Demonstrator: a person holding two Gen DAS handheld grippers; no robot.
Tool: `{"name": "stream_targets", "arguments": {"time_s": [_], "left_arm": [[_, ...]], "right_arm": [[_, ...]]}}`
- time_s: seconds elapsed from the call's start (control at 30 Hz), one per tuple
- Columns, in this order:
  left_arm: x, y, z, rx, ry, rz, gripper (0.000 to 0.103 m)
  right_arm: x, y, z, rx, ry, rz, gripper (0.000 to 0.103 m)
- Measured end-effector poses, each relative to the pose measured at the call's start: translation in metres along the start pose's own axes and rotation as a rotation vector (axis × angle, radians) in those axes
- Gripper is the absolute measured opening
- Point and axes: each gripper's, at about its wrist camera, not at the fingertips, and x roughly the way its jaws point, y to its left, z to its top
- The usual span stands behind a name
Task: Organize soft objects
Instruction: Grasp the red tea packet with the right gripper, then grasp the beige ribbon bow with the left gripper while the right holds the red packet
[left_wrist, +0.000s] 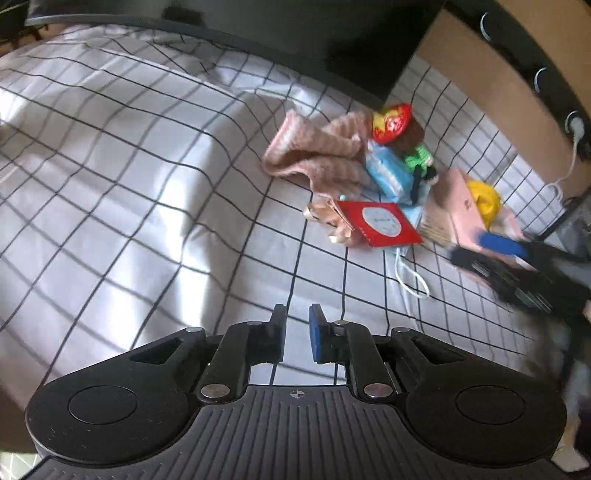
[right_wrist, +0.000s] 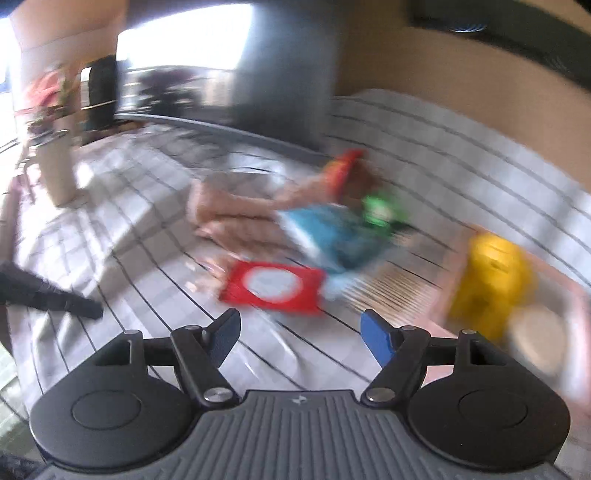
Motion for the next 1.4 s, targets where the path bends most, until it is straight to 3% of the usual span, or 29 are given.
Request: {"name": "stream_targets", "arguments": {"time_s": [0.13,0.27,0.4,0.57,0.73,0.8,0.93,1.03,1.17,1.23,1.4], "left_arm": [[-0.020,0.006,-0.012,-0.017,-0.003,-0.027,0.015],[-0.028,0.016,-0.025,-0.056,0.026,-0.062,0.015],[-0.018,0.018,-0.029,-0.075,0.050,-0.121,0.015],[0.001,0.008,-0.025,-0.076,0.066,-0.170,0.015],[0.026,0.001,-0.016,-0.087,0.084,-0.185,0.015],[0.034,0.001,-0.011,-0.099,0.080,-0.167,0.015],[0.044,0.001,0.004,-0.104,0.071,-0.137,0.015],[0.048,0.001,0.012,-0.105,0.075,-0.112,0.015],[0.046,0.002,0.013,-0.118,0.070,-0.084,0.015],[0.044,0.003,0.009,-0.131,0.073,-0.073,0.015],[0.037,0.006,-0.002,-0.171,0.073,-0.045,0.015]], "right_arm": [[0.054,0.008,0.035,-0.054,0.044,0.119,0.073],[0.111,-0.003,0.063,-0.044,0.161,0.197,0.072],[0.142,-0.017,0.068,-0.026,0.279,0.301,0.072],[0.134,-0.016,0.056,-0.037,0.354,0.335,0.073],[0.079,-0.009,0.029,0.085,0.365,0.416,0.073],[0.052,0.004,0.022,-0.020,0.302,0.388,0.074],[0.022,0.026,0.002,-0.333,0.182,0.229,0.078],[0.022,0.034,-0.014,-0.544,0.208,0.270,0.078],[0.033,0.040,-0.019,-0.694,0.207,0.332,0.078],[0.046,0.037,-0.014,-0.724,0.211,0.353,0.081],[0.073,0.018,0.006,-0.581,0.342,0.488,0.083]]}}
